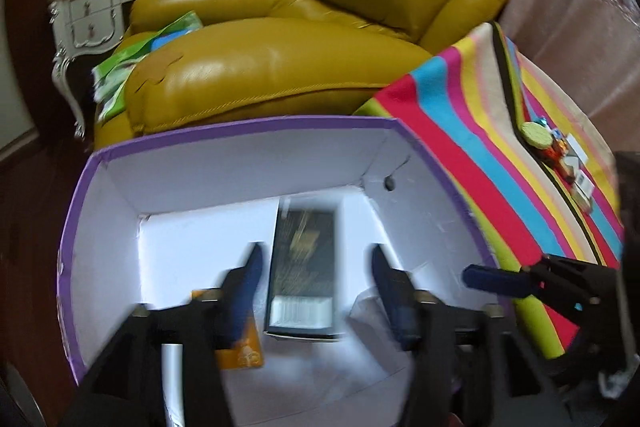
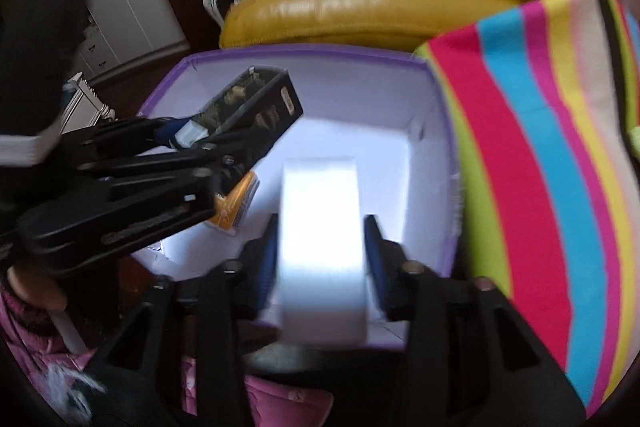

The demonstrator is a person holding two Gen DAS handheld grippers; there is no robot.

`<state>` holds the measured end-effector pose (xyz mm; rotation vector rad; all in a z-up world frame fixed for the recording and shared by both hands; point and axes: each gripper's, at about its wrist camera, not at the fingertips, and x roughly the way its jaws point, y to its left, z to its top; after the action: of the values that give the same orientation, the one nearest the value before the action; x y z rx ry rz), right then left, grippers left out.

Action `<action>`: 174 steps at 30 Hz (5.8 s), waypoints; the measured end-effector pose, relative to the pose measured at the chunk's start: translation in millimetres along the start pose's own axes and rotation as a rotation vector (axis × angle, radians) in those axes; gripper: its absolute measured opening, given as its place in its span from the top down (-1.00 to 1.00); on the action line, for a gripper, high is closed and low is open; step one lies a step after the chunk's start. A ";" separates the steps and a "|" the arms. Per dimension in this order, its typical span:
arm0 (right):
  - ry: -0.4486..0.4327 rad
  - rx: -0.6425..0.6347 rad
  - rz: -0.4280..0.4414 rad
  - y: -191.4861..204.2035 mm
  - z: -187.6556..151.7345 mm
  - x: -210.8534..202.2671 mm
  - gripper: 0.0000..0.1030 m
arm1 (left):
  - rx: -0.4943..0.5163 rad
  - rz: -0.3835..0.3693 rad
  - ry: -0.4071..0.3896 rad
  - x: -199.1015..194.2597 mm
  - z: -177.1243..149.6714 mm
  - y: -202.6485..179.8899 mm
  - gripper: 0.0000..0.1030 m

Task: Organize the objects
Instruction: 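Open both tools to drop the comb box and white box into the box, then move both tools back over the table toward the remaining boxes, then grasp the gold box with the right tool, then grasp the white Penciclovir cream box with the left tool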

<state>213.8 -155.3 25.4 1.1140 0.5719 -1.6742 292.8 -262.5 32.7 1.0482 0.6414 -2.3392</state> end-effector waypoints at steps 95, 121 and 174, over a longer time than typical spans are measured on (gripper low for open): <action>-0.213 0.919 -0.772 -523.2 -156.6 -154.0 -0.30 | 0.613 -0.207 0.101 149.1 21.3 -397.6 -1.00; -0.238 0.730 -0.633 -416.1 -239.2 -176.7 -0.21 | 0.612 -0.188 0.103 146.8 22.7 -398.1 -1.00; -0.245 0.745 -0.644 -415.2 -239.8 -177.9 0.38 | 0.660 -0.265 0.061 126.4 -4.2 -404.3 -0.47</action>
<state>-56.3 278.9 14.4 1.2727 0.1280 -2.6756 -23.0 19.6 18.5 1.3764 0.0010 -2.8482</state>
